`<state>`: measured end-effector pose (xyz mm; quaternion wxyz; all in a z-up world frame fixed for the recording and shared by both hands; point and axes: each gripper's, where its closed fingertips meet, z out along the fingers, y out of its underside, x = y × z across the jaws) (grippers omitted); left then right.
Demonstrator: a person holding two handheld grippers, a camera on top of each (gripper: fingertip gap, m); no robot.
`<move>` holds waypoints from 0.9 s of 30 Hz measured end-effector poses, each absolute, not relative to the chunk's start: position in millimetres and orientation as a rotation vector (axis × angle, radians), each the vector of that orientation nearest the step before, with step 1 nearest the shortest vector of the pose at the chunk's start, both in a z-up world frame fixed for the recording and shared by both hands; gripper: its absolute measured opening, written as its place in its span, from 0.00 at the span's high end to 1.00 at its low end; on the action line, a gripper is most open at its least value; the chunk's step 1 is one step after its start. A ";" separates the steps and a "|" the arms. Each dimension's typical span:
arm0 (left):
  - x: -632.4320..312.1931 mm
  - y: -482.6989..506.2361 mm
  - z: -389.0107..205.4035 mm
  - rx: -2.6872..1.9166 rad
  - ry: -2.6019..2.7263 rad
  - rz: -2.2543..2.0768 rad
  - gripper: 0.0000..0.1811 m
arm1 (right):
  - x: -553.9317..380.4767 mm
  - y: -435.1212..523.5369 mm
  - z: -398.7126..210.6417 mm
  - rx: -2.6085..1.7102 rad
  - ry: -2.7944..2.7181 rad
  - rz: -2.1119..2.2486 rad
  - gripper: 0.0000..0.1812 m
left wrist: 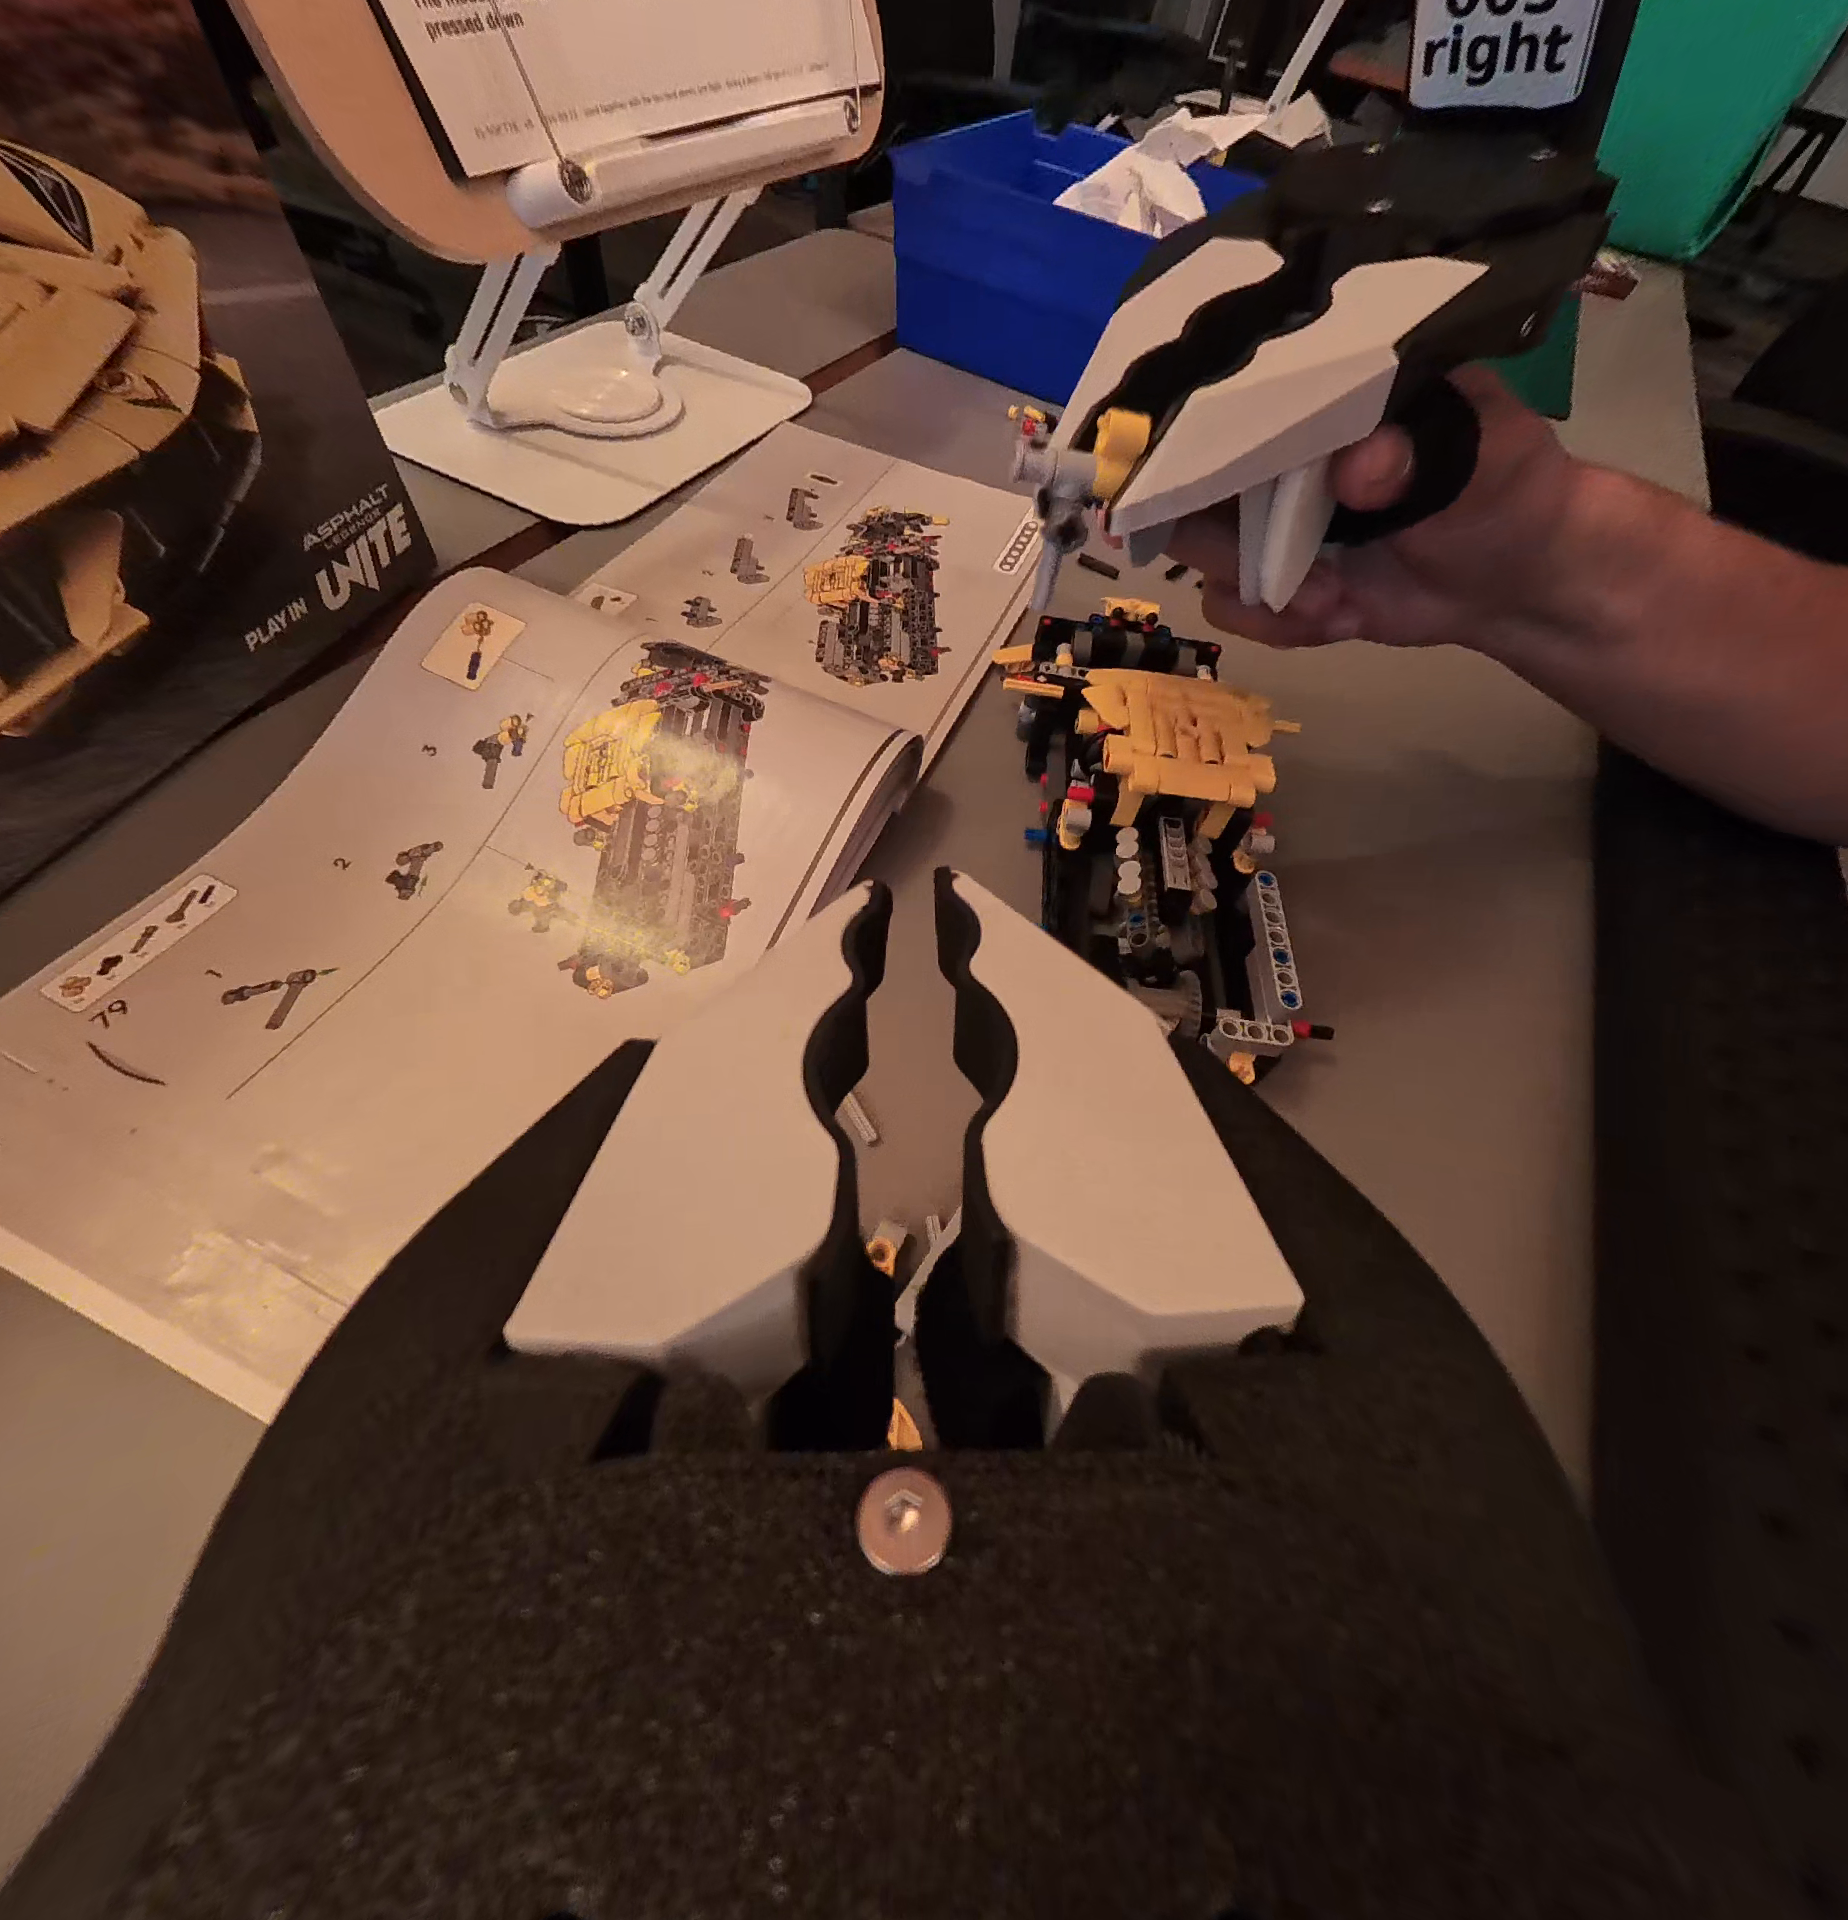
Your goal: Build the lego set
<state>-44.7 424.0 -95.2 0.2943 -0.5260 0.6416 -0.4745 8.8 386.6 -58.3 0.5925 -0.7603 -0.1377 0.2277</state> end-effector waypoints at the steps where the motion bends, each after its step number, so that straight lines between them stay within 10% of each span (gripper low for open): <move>1: -44.4 424.8 -94.5 -1.397 1.703 -1.260 0.95 | 8.6 386.6 -59.6 -1.773 -0.322 0.530 0.92; 27: -56.5 341.2 -103.3 -1.259 1.880 -1.354 0.89 | -50.6 343.5 -75.1 -1.802 -0.266 0.759 0.93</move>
